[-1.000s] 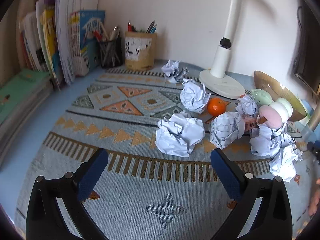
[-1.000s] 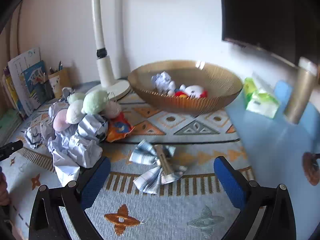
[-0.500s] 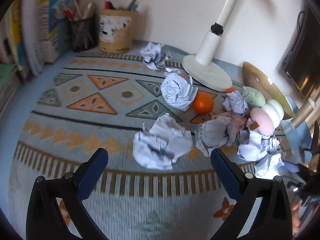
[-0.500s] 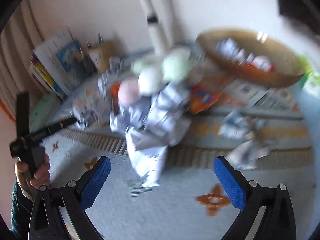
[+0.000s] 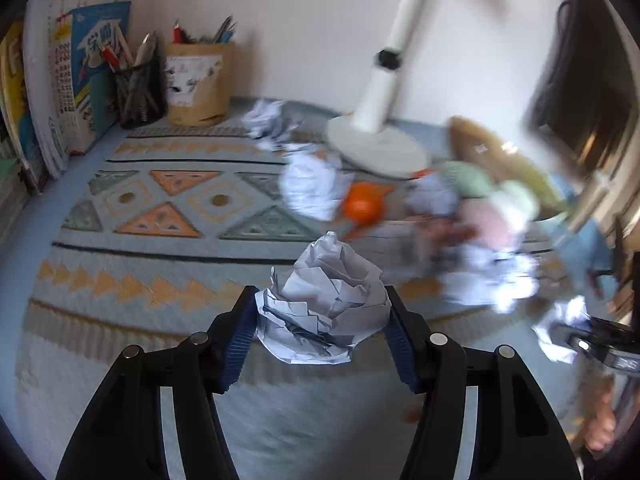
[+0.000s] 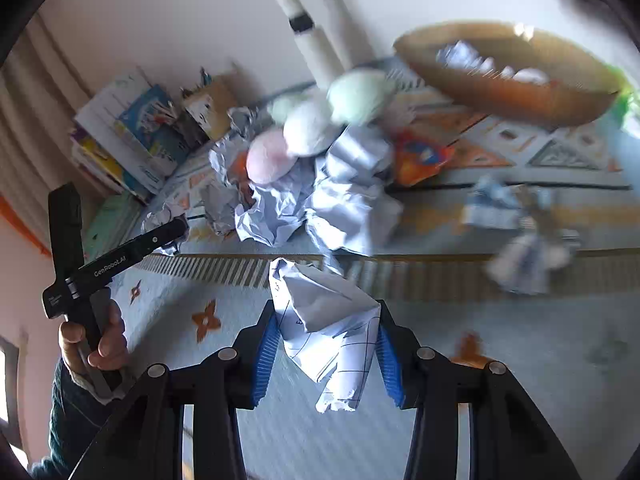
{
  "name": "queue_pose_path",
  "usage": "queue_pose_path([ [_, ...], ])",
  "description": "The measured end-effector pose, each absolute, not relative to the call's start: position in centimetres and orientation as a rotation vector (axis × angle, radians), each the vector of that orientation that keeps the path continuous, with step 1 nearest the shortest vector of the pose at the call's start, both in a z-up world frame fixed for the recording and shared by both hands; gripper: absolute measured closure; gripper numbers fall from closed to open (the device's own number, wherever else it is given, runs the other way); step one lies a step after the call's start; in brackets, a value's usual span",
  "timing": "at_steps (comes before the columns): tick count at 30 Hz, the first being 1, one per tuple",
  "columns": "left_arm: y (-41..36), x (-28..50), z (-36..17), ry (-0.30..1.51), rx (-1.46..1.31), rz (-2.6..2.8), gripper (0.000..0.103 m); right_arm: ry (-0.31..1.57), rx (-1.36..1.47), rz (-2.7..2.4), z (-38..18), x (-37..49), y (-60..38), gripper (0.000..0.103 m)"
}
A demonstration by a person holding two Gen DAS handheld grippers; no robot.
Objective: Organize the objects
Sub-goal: 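Grasp crumpled paper balls with left gripper while right gripper grasps another, then carry paper balls to the amber bowl and open both grippers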
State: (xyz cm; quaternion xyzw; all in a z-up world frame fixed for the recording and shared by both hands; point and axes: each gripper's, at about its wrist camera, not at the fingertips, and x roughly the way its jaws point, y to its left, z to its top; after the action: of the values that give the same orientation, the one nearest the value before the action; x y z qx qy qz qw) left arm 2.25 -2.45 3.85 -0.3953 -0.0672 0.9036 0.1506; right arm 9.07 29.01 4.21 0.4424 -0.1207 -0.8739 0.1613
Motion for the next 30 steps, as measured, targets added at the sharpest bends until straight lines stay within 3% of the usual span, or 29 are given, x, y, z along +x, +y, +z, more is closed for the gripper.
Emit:
queue_pose_path([
  [7, 4.7, 4.9, 3.9, -0.151, -1.037, 2.473, 0.045, 0.285, 1.295, -2.480, 5.2, 9.7, 29.0, 0.057],
  [9, 5.7, 5.0, 3.2, -0.128, -1.059, 2.467, 0.045, 0.234, 1.333, -2.454, 4.9, 9.2, 30.4, 0.044],
  [11, 6.0, 5.0, 2.8, -0.104, -1.065, 2.480, 0.045, 0.067, 1.359, -2.426, 4.8, 9.4, 32.3, 0.032],
  [14, 5.5, 5.0, 2.9, -0.130, -1.025, 2.498, 0.045, -0.155, 1.335, -2.399, 4.5, 10.5, 34.8, 0.027],
  [17, 5.2, 4.8, 2.8, -0.154, -1.029, 2.491, 0.045, -0.265, 1.352, -2.414, 4.0, 11.4, 35.7, 0.021],
  [20, 5.3, 5.0, 2.8, -0.140, -1.019, 2.502, 0.045, -0.324, 1.412, -2.433, 3.4, 11.0, 34.8, 0.021],
  [24, 5.2, 5.1, 2.8, -0.133, -1.012, 2.510, 0.045, -0.123, 1.449, -2.571, 2.7, 9.6, 31.6, 0.024],
  [27, 5.2, 5.3, 2.8, -0.143, -1.015, 2.511, 0.045, -0.047, 1.436, -2.612, 2.4, 9.2, 31.0, 0.047],
  [30, 5.1, 5.5, 3.1, -0.166, -1.005, 2.492, 0.045, -0.096, 1.381, -2.586, 3.1, 10.5, 31.6, 0.051],
])
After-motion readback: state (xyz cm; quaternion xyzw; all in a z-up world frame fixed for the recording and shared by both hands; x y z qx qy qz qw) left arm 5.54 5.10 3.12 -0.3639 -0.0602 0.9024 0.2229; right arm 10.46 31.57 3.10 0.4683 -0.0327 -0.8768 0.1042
